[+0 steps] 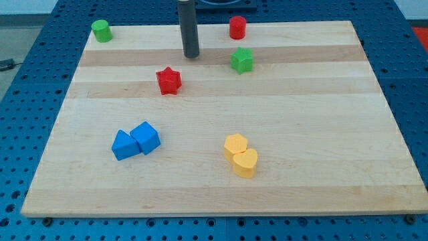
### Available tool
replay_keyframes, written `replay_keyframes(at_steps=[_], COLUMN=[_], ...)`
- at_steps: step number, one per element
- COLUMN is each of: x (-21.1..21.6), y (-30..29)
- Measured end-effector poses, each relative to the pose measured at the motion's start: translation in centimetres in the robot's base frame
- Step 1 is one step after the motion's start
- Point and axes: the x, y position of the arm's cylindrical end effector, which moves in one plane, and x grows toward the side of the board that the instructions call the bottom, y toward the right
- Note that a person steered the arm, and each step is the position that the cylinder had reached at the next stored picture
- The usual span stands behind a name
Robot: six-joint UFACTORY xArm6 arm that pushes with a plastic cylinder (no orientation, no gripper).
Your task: Place the yellow heart parallel to the right of the yellow hexagon
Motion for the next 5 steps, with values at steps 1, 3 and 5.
replay_keyframes(at_steps=[1,3,5], x=[0.9,7.4,18.2], y=[1.0,6.9,1.2])
